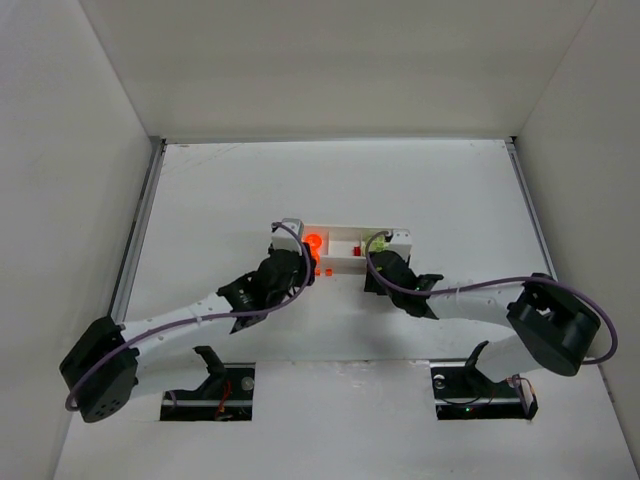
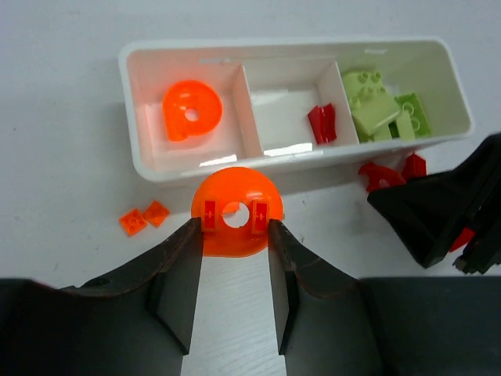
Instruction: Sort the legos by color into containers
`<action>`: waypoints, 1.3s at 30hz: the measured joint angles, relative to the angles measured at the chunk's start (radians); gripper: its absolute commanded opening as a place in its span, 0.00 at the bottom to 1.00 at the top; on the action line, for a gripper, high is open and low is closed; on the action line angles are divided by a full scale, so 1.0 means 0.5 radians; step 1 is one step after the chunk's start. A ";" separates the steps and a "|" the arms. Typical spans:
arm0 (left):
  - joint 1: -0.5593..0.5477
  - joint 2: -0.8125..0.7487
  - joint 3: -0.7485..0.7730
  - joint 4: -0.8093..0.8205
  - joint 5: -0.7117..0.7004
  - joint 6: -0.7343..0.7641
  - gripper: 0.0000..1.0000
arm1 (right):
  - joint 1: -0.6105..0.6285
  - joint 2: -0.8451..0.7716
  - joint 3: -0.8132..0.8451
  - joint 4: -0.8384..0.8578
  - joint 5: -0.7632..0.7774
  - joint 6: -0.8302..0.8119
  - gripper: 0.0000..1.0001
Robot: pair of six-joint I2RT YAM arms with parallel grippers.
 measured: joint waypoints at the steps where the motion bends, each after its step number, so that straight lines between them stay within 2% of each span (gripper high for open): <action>1: 0.028 0.014 0.031 0.000 0.009 0.000 0.15 | 0.000 0.000 0.005 0.001 0.006 0.000 0.60; 9: 0.275 0.488 0.353 0.121 0.099 0.037 0.15 | 0.000 0.050 0.029 0.001 0.021 0.000 0.52; 13: 0.349 0.702 0.440 0.150 0.149 0.076 0.16 | 0.000 0.069 0.038 0.003 0.022 0.002 0.43; 20: 0.393 0.861 0.525 0.179 0.179 0.143 0.22 | 0.001 0.071 0.039 0.037 0.021 0.021 0.24; 25: 0.396 0.937 0.558 0.210 0.162 0.178 0.32 | 0.057 0.014 0.017 0.035 0.016 0.040 0.23; 32: 0.378 0.938 0.555 0.246 0.118 0.190 0.43 | 0.183 -0.331 -0.009 -0.006 -0.005 0.055 0.23; 39: 0.370 0.747 0.418 0.283 0.104 0.169 0.45 | 0.185 -0.433 0.092 -0.028 -0.077 0.010 0.24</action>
